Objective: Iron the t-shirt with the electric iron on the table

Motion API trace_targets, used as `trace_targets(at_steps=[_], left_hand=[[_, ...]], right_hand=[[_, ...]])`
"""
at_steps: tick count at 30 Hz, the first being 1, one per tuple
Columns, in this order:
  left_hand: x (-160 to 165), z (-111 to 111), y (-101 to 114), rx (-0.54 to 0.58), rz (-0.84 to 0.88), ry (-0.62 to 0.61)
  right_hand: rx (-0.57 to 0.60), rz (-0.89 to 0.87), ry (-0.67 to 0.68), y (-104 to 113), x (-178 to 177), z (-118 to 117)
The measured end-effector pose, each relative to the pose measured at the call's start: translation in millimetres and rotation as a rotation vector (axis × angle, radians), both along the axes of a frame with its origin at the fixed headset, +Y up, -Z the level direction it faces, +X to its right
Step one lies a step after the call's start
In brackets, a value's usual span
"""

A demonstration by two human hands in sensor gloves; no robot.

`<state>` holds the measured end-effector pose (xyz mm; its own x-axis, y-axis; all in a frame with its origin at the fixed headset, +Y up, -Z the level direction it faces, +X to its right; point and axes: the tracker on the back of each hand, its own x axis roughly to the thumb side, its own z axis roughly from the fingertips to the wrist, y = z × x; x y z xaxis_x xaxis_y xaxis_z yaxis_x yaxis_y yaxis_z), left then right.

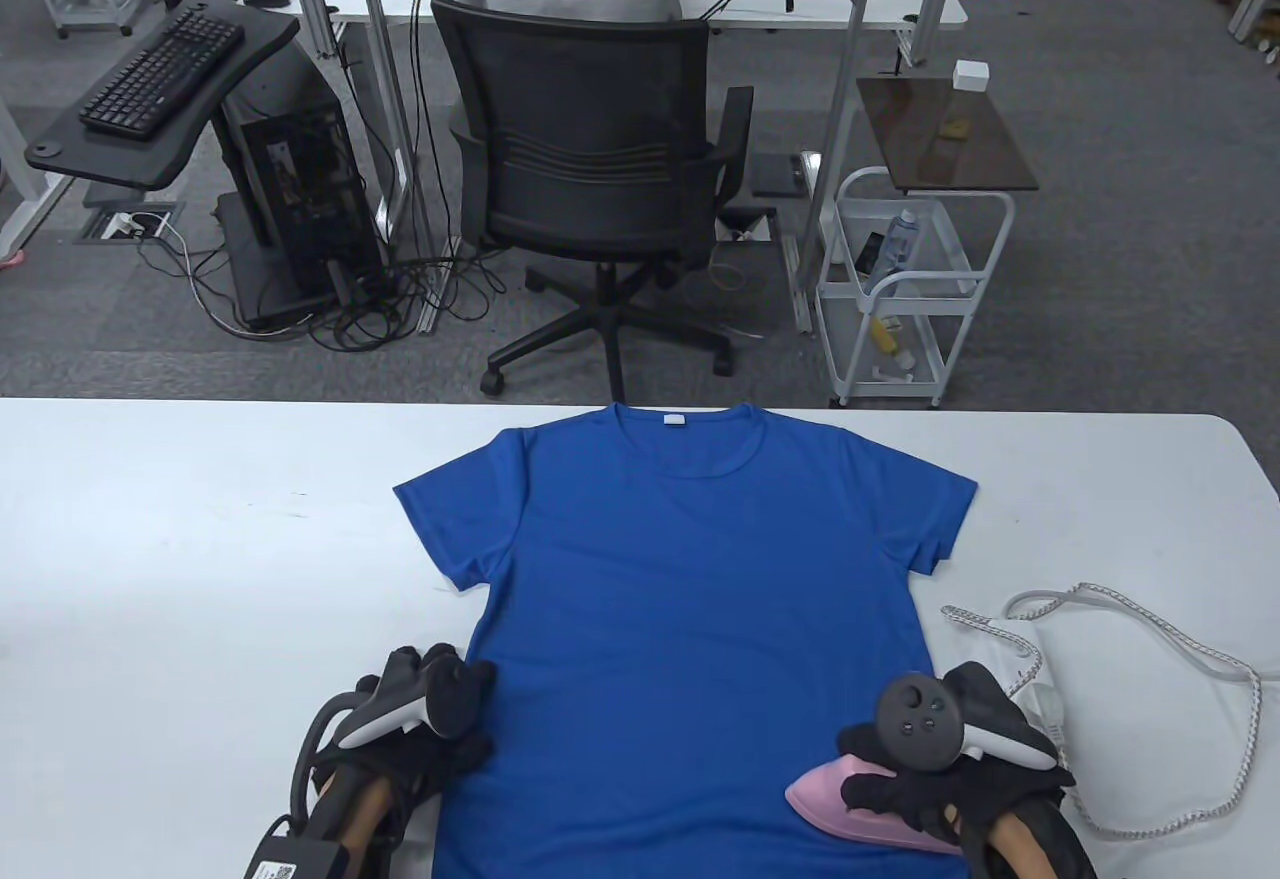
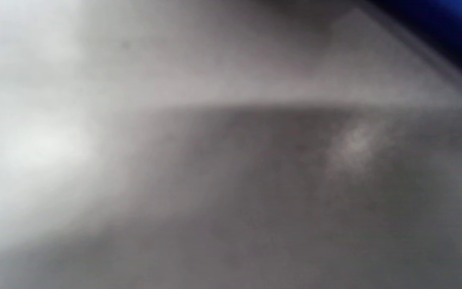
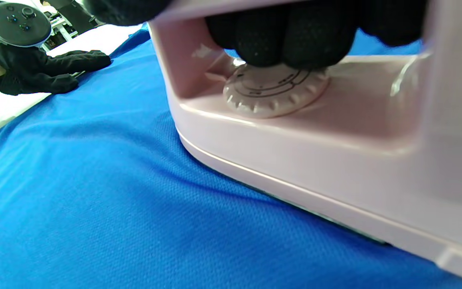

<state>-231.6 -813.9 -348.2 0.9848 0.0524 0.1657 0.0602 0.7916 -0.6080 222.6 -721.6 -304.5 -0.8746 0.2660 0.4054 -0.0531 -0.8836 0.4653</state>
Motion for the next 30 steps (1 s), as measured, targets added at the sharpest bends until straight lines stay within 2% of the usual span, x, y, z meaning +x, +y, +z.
trace_targets(at_steps=[9, 18, 22, 27, 30], left_hand=[[0, -1, 1, 0.001, -0.013, 0.001], [2, -1, 2, -0.013, -0.057, -0.002], [-2, 1, 0, 0.015, 0.014, 0.009], [1, 0, 3, 0.008, -0.028, -0.002], [0, 0, 2, 0.012, -0.005, 0.003]], right_hand=[[0.043, 0.032, -0.045, 1, -8, -4], [0.116, 0.125, -0.212, 0, -39, -27], [0.179, 0.100, -0.268, -3, -47, -32], [0.172, 0.069, -0.285, -4, -46, -30], [0.170, 0.070, -0.233, -4, -47, -24]])
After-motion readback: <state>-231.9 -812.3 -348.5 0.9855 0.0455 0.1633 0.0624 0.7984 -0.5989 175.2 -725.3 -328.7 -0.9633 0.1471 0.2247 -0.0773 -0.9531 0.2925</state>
